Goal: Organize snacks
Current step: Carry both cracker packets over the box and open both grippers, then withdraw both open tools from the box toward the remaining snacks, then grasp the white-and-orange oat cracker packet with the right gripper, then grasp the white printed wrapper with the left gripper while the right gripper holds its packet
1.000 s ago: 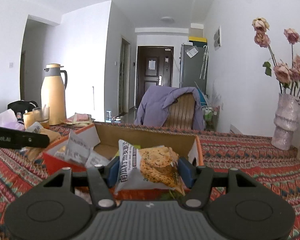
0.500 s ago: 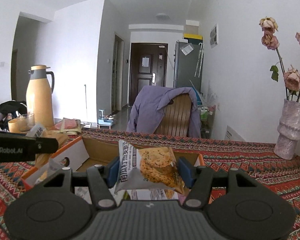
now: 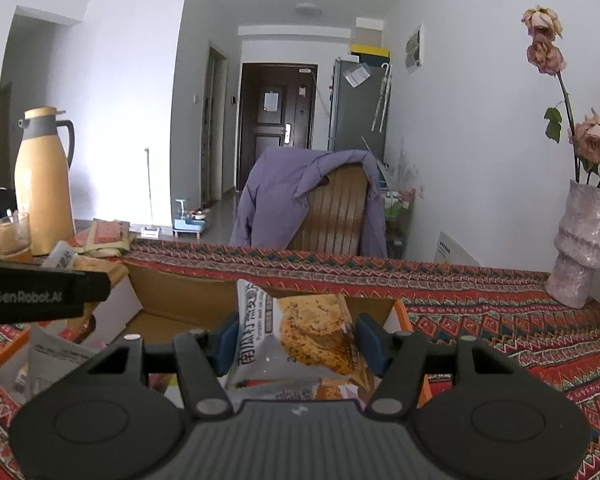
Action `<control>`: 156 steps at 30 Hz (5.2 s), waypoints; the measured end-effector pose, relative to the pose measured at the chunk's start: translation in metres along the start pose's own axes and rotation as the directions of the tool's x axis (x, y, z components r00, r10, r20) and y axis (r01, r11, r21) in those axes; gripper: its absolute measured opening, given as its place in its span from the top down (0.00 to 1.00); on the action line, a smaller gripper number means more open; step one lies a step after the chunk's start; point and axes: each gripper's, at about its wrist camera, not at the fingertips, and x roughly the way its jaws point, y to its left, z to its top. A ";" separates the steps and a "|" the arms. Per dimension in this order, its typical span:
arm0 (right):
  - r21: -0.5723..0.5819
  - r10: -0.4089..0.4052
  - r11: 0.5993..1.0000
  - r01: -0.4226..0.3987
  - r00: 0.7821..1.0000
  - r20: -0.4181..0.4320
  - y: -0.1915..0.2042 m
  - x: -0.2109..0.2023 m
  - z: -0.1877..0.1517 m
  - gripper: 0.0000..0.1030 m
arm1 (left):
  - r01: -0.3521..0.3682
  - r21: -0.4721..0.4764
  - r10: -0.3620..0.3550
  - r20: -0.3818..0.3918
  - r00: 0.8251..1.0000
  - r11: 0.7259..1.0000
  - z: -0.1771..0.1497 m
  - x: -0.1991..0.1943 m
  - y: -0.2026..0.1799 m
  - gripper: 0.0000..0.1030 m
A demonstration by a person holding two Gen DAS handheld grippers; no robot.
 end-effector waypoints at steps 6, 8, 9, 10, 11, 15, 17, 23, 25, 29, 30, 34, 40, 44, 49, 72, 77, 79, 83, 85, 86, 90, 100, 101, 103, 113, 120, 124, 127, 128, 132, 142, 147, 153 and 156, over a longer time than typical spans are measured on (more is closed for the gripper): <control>0.029 0.023 0.999 -0.022 0.999 -0.024 -0.007 -0.001 -0.004 0.21 | -0.004 -0.016 0.005 0.026 1.000 1.000 -0.005 -0.004 0.006 0.18; 0.035 0.027 0.999 -0.026 0.999 -0.017 -0.009 -0.003 -0.006 0.08 | -0.006 -0.029 0.007 0.049 0.999 1.000 -0.007 -0.008 0.010 0.05; 0.034 0.030 0.999 -0.029 0.999 -0.017 -0.009 -0.005 -0.007 0.00 | -0.007 -0.042 0.009 0.059 0.998 0.999 -0.007 -0.012 0.011 0.00; 0.033 0.033 0.999 -0.032 0.999 -0.020 -0.010 -0.006 -0.008 0.00 | -0.012 -0.054 0.015 0.064 0.998 0.998 -0.007 -0.014 0.013 0.00; 0.033 0.035 0.999 -0.034 0.999 -0.023 -0.010 -0.007 -0.010 0.00 | -0.007 -0.061 0.011 0.063 0.998 0.998 -0.008 -0.015 0.016 0.00; 0.043 0.027 0.999 -0.026 0.999 -0.030 -0.014 -0.011 -0.013 0.00 | -0.011 -0.070 0.015 0.061 0.998 0.998 -0.010 -0.018 0.021 0.00; 0.046 0.028 0.999 -0.026 0.999 -0.028 -0.015 -0.015 -0.015 0.00 | -0.015 -0.071 0.019 0.057 0.998 0.997 -0.011 -0.019 0.023 0.00; 0.047 0.021 0.999 -0.021 1.000 -0.016 -0.015 -0.025 -0.013 0.00 | 0.004 -0.093 0.002 0.067 0.998 0.996 -0.014 -0.030 0.030 0.00; 0.047 0.022 0.999 -0.022 1.000 -0.006 -0.015 -0.031 -0.013 0.00 | 0.014 -0.095 -0.007 0.078 0.997 0.995 -0.014 -0.037 0.031 0.00; 0.051 0.035 0.998 -0.036 0.999 0.015 -0.018 -0.047 -0.016 0.00 | 0.028 -0.099 -0.018 0.106 0.994 0.995 -0.016 -0.052 0.035 0.00; 0.048 0.038 0.998 -0.039 0.999 0.022 -0.018 -0.052 -0.017 0.00 | 0.037 -0.101 -0.026 0.112 0.993 0.994 -0.018 -0.057 0.036 0.00; 0.034 0.049 0.998 -0.051 0.998 0.045 -0.017 -0.072 -0.023 0.00 | 0.058 -0.100 -0.044 0.133 0.990 0.993 -0.023 -0.073 0.041 0.00; 0.027 0.067 0.997 -0.069 0.996 0.066 -0.015 -0.097 -0.036 0.00 | 0.069 -0.083 -0.055 0.156 0.986 0.994 -0.036 -0.094 0.045 0.00; 0.024 0.077 0.997 -0.079 0.994 0.072 -0.014 -0.113 -0.045 0.00 | 0.075 -0.078 -0.062 0.160 0.985 0.994 -0.048 -0.106 0.052 0.00; 0.020 0.079 0.997 -0.080 0.995 0.064 -0.013 -0.128 -0.062 0.00 | 0.083 -0.083 -0.071 0.144 0.987 0.993 -0.067 -0.115 0.062 0.00; 0.032 0.102 0.995 -0.099 0.992 -0.080 -0.002 -0.131 -0.111 0.00 | 0.101 -0.056 -0.102 0.000 0.995 0.993 -0.136 -0.107 0.083 0.00; 0.024 0.107 0.994 -0.105 0.988 -0.113 0.004 -0.124 -0.109 0.00 | 0.104 -0.064 -0.105 -0.013 0.994 0.992 -0.139 -0.103 0.084 0.00; 0.010 0.103 0.995 -0.102 0.987 -0.124 0.009 -0.119 -0.107 0.00 | 0.105 -0.066 -0.106 -0.010 0.994 0.992 -0.139 -0.104 0.085 0.00; -0.011 0.086 0.996 -0.090 0.979 -0.184 0.017 -0.104 -0.101 0.00 | 0.104 -0.064 -0.106 -0.019 0.994 0.993 -0.139 -0.103 0.085 0.00; -0.007 0.084 0.996 -0.088 0.971 -0.225 0.020 -0.092 -0.099 0.00 | 0.103 -0.065 -0.104 -0.018 0.994 0.993 -0.140 -0.103 0.085 0.00; 0.000 0.087 0.996 -0.089 0.967 -0.240 0.021 -0.088 -0.098 0.00 | 0.101 -0.065 -0.103 -0.019 0.995 0.993 -0.139 -0.103 0.085 0.00; 0.022 0.110 0.994 -0.108 0.954 -0.278 0.027 -0.070 -0.097 0.00 | 0.102 -0.071 -0.103 -0.023 0.994 0.992 -0.140 -0.102 0.086 0.00; 0.013 0.147 0.989 -0.150 0.947 -0.284 0.039 -0.060 -0.104 0.45 | 0.104 -0.079 -0.108 -0.040 0.993 0.991 -0.140 -0.099 0.087 0.00; 0.005 0.154 0.987 -0.159 0.946 -0.284 0.040 -0.061 -0.103 0.52 | 0.103 -0.079 -0.106 -0.039 0.994 0.992 -0.140 -0.099 0.087 0.00; -0.008 0.165 0.985 -0.174 0.944 -0.285 0.042 -0.063 -0.102 0.55 | 0.103 -0.080 -0.107 -0.039 0.994 0.991 -0.140 -0.100 0.087 0.00; 0.055 0.150 0.988 -0.143 0.974 -0.167 0.008 -0.091 -0.100 0.57 | 0.097 -0.080 -0.101 -0.047 0.994 0.992 -0.140 -0.098 0.087 0.00; 0.112 0.120 0.988 -0.108 0.987 -0.110 -0.022 -0.100 -0.107 0.57 | 0.086 -0.066 -0.090 -0.058 0.994 0.994 -0.141 -0.096 0.084 0.00; 0.117 0.121 0.987 -0.114 0.991 -0.056 -0.024 -0.102 -0.109 0.57 | 0.077 -0.058 -0.081 -0.078 0.994 0.995 -0.141 -0.093 0.082 0.00; 0.121 0.122 0.986 -0.115 0.991 -0.052 -0.025 -0.101 -0.113 0.57 | 0.090 -0.049 -0.094 -0.094 0.991 0.995 -0.136 -0.094 0.078 0.00; 0.127 0.122 0.985 -0.115 0.991 -0.055 -0.026 -0.100 -0.114 0.57 | 0.089 -0.039 -0.092 -0.095 0.991 0.995 -0.134 -0.095 0.074 0.00; 0.152 0.118 0.982 -0.109 0.992 -0.051 -0.029 -0.099 -0.115 0.57 | 0.095 0.003 -0.094 -0.101 0.990 0.996 -0.123 -0.096 0.055 0.00; 0.191 0.114 0.976 -0.103 0.992 -0.047 -0.036 -0.103 -0.116 0.56 | 0.035 0.079 -0.017 -0.220 0.975 0.996 -0.111 -0.061 -0.001 0.00; 0.185 0.106 0.978 -0.097 0.994 -0.036 -0.035 -0.104 -0.116 0.56 | 0.012 0.048 0.000 -0.259 0.966 0.999 -0.110 -0.043 -0.008 0.00; 0.167 0.088 0.982 -0.084 0.996 -0.017 -0.032 -0.108 -0.115 0.56 | -0.019 0.062 0.036 -0.272 0.962 0.998 -0.113 -0.030 -0.014 0.00; 0.160 0.088 0.983 -0.085 0.996 -0.014 -0.031 -0.108 -0.115 0.56 | -0.042 0.074 0.062 -0.282 0.958 0.996 -0.115 -0.024 -0.017 0.00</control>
